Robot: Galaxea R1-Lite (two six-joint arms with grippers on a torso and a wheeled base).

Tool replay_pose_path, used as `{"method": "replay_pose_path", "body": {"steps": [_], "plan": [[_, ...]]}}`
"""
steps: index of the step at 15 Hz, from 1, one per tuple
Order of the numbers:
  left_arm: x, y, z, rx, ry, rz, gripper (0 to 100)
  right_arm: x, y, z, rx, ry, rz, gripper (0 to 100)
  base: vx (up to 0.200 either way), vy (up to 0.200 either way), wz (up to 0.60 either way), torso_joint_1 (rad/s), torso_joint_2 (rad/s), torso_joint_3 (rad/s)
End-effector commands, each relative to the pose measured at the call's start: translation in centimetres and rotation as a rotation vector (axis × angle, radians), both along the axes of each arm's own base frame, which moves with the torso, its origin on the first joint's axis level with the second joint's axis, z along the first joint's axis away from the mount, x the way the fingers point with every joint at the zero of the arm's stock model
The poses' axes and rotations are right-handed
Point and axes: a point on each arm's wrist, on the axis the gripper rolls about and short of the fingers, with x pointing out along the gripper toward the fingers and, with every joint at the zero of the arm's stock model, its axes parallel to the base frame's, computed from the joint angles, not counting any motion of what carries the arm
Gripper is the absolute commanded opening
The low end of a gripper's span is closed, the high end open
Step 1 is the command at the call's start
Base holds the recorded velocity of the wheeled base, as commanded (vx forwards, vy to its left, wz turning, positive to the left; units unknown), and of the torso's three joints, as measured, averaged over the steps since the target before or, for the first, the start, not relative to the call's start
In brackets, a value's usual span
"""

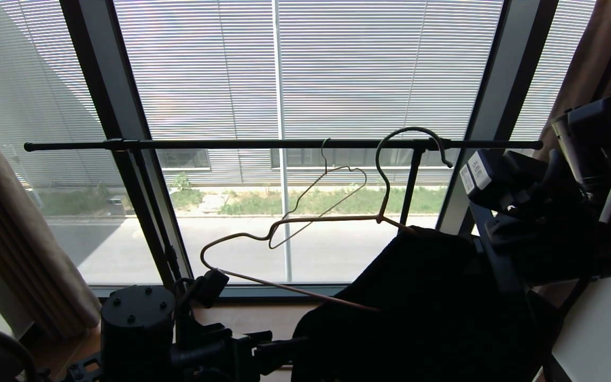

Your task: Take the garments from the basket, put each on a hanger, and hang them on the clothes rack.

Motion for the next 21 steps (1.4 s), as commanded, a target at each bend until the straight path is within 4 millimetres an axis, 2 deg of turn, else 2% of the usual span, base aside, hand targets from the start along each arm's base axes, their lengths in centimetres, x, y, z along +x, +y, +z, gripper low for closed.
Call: {"method": "replay_pose_path", "body": {"steps": [1, 7, 8, 14, 17, 21], "plan": [[0.3, -0.3, -0.5, 0.009, 0.013, -0.002, 100, -0.4, 0.1, 0.2, 0.005, -0.008, 0.015, 0, 0.000, 0.000, 0.00, 0.000, 0.00, 0.000], [0.7, -0.7, -0.8, 0.011, 0.016, -0.005, 100, -0.9, 0.2, 0.2, 0.007, -0.007, 0.031, 0, 0.000, 0.000, 0.00, 0.000, 0.00, 0.000], [0.7, -0.7, -0.8, 0.011, 0.016, -0.005, 0, -0.9, 0.2, 0.2, 0.007, -0.007, 0.031, 0, 0.000, 0.000, 0.00, 0.000, 0.00, 0.000], [0.7, -1.0, -0.3, 0.004, -0.026, 0.021, 0, -0.8, 0.1, -0.1, 0.011, -0.011, 0.022, 0, 0.000, 0.000, 0.00, 0.000, 0.00, 0.000], [1.0, 0.6, 0.2, 0.002, -0.042, 0.090, 0, 0.0, -1.3, 0.0, 0.013, -0.015, -0.045, 0, 0.000, 0.000, 0.00, 0.000, 0.00, 0.000], [1.7, 2.5, 0.9, 0.000, -0.078, 0.168, 0, 0.1, -2.3, -1.6, -0.017, 0.034, -0.084, 0, 0.000, 0.000, 0.00, 0.000, 0.00, 0.000]]}}
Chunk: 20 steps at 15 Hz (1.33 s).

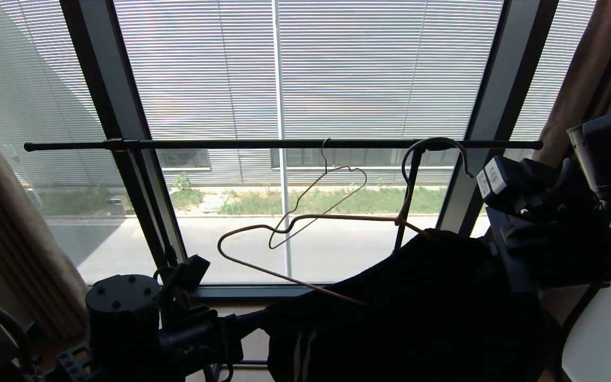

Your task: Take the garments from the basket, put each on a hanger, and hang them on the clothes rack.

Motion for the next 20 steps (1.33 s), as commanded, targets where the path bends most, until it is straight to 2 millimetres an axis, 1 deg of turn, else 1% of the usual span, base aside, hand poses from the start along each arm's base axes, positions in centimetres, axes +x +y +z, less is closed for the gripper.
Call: {"method": "replay_pose_path", "body": {"steps": [1, 2, 3, 5, 6, 10, 11, 12, 13, 14, 15, 17, 20], "plan": [[0.5, 1.0, 0.5, 0.001, -0.030, 0.042, 0, 0.1, -0.6, -1.4, -0.018, 0.031, -0.024, 0, 0.000, 0.000, 0.00, 0.000, 0.00, 0.000], [0.7, 1.2, 0.5, 0.001, -0.035, 0.049, 0, 0.1, -0.7, -2.0, -0.018, 0.029, -0.027, 0, 0.000, 0.000, 0.00, 0.000, 0.00, 0.000], [0.8, 1.2, 0.6, -0.001, -0.039, 0.050, 0, 0.1, -0.7, -2.3, -0.016, 0.026, -0.027, 0, 0.000, 0.000, 0.00, 0.000, 0.00, 0.000], [1.7, 1.5, 1.1, -0.013, -0.064, 0.081, 0, -0.1, -0.8, -4.0, -0.016, 0.026, -0.027, 0, 0.000, 0.000, 0.00, 0.000, 0.00, 0.000], [1.9, 1.6, 1.1, -0.014, -0.067, 0.086, 0, -0.2, -0.8, -4.2, -0.018, 0.027, -0.026, 0, 0.000, 0.000, 0.00, 0.000, 0.00, 0.000], [3.1, 2.2, 1.7, -0.030, -0.099, 0.128, 0, -0.6, -1.0, -6.6, -0.033, 0.051, -0.026, 0, 0.000, 0.000, 0.00, 0.000, 0.00, 0.000], [3.5, 2.2, 1.9, -0.035, -0.109, 0.135, 0, -0.6, -1.0, -7.4, -0.035, 0.054, -0.026, 0, 0.000, 0.000, 0.00, 0.000, 0.00, 0.000], [3.6, 2.3, 2.0, -0.037, -0.114, 0.138, 0, -0.7, -1.1, -7.8, -0.036, 0.056, -0.026, 0, 0.000, 0.000, 0.00, 0.000, 0.00, 0.000], [3.8, 2.3, 2.1, -0.040, -0.120, 0.143, 0, -0.7, -1.1, -8.5, -0.036, 0.053, -0.026, 0, 0.000, 0.000, 0.00, 0.000, 0.00, 0.000], [4.1, 2.5, 2.3, -0.043, -0.128, 0.154, 0, -0.7, -1.1, -9.6, -0.036, 0.048, -0.028, 0, 0.000, 0.000, 0.00, 0.000, 0.00, 0.000], [4.2, 2.6, 2.3, -0.042, -0.127, 0.158, 0, -0.6, -1.1, -10.1, -0.035, 0.045, -0.028, 0, 0.000, 0.000, 0.00, 0.000, 0.00, 0.000], [4.3, 2.8, 2.1, -0.039, -0.122, 0.166, 0, -0.6, -1.4, -11.0, -0.032, 0.043, -0.042, 0, 0.000, 0.000, 0.00, 0.000, 0.00, 0.000], [4.6, 3.3, 1.9, -0.034, -0.115, 0.189, 0, -0.5, -1.7, -11.0, -0.027, 0.030, -0.059, 0, 0.000, 0.000, 0.00, 0.000, 0.00, 0.000]]}}
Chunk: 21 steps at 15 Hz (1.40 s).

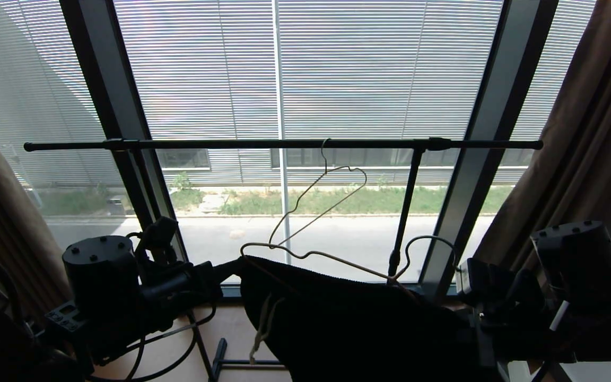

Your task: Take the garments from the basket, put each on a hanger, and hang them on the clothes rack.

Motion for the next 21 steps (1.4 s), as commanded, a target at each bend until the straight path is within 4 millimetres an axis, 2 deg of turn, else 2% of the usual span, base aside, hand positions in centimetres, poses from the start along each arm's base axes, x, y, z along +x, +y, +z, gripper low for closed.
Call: {"method": "replay_pose_path", "body": {"steps": [1, 6, 10, 15, 21], "plan": [[0.2, 0.3, -0.1, 0.001, 0.004, 0.015, 0, 0.2, -0.3, -0.3, -0.004, 0.010, -0.014, 0, 0.000, 0.000, 0.00, 0.000, 0.00, 0.000], [0.6, 1.4, 0.1, -0.003, -0.006, 0.056, 0, 0.3, -0.5, -0.4, -0.012, 0.013, -0.027, 0, 0.000, 0.000, 0.00, 0.000, 0.00, 0.000], [0.5, 1.4, 0.5, -0.008, -0.022, 0.056, 0, 0.6, -0.4, -1.0, -0.091, 0.004, -0.089, 0, 0.000, 0.000, 0.00, 0.000, 0.00, 0.000], [0.3, 1.3, 0.8, -0.011, -0.034, 0.047, 0, 1.0, 0.0, -2.2, -0.203, -0.006, -0.126, 0, 0.000, 0.000, 0.00, 0.000, 0.00, 0.000], [0.1, 0.6, 1.0, 0.048, -0.086, 0.005, 0, 2.0, 1.2, -4.7, -0.407, -0.010, -0.219, 0, 0.000, 0.000, 0.00, 0.000, 0.00, 0.000]]}}
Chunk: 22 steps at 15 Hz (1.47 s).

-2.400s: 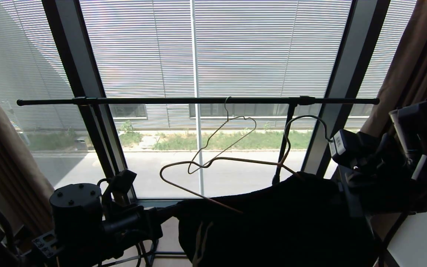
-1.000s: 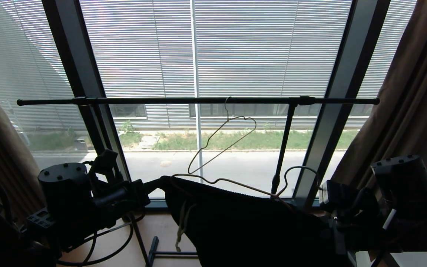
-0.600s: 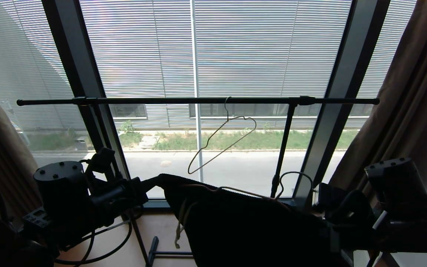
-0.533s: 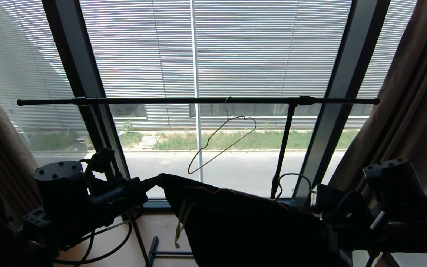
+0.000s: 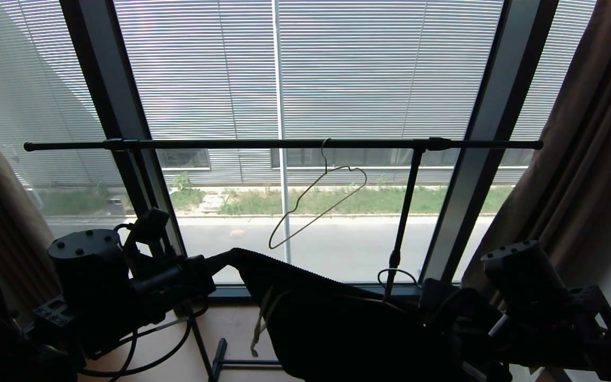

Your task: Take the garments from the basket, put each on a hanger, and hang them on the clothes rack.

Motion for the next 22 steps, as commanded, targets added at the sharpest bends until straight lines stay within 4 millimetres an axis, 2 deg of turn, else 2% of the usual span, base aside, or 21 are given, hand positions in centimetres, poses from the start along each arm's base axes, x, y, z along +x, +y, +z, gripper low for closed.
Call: {"method": "replay_pose_path", "body": {"steps": [1, 8, 12, 17, 22], "plan": [[-0.2, -0.5, 0.1, 0.018, -0.019, -0.025, 0, 0.9, 0.4, -1.4, -0.047, 0.002, -0.031, 0, 0.000, 0.000, 0.00, 0.000, 0.00, 0.000], [-2.0, -3.5, -0.2, 0.193, -0.088, -0.196, 0, 2.9, 1.2, -1.7, -0.004, -0.080, -0.200, 0, 0.000, 0.000, 0.00, 0.000, 0.00, 0.000], [-2.6, -5.3, 0.5, 0.220, -0.114, -0.269, 0, 2.8, 2.2, -1.7, 0.012, -0.082, -0.235, 0, 0.000, 0.000, 0.00, 0.000, 0.00, 0.000], [-2.5, -5.4, 3.2, 0.211, -0.140, -0.255, 0, 3.2, 2.5, -3.5, -0.069, -0.090, -0.271, 0, 0.000, 0.000, 0.00, 0.000, 0.00, 0.000], [-2.9, -6.0, 2.9, 0.218, -0.125, -0.282, 0, 2.9, 2.8, -4.1, -0.035, -0.131, -0.259, 0, 0.000, 0.000, 0.00, 0.000, 0.00, 0.000]]}}
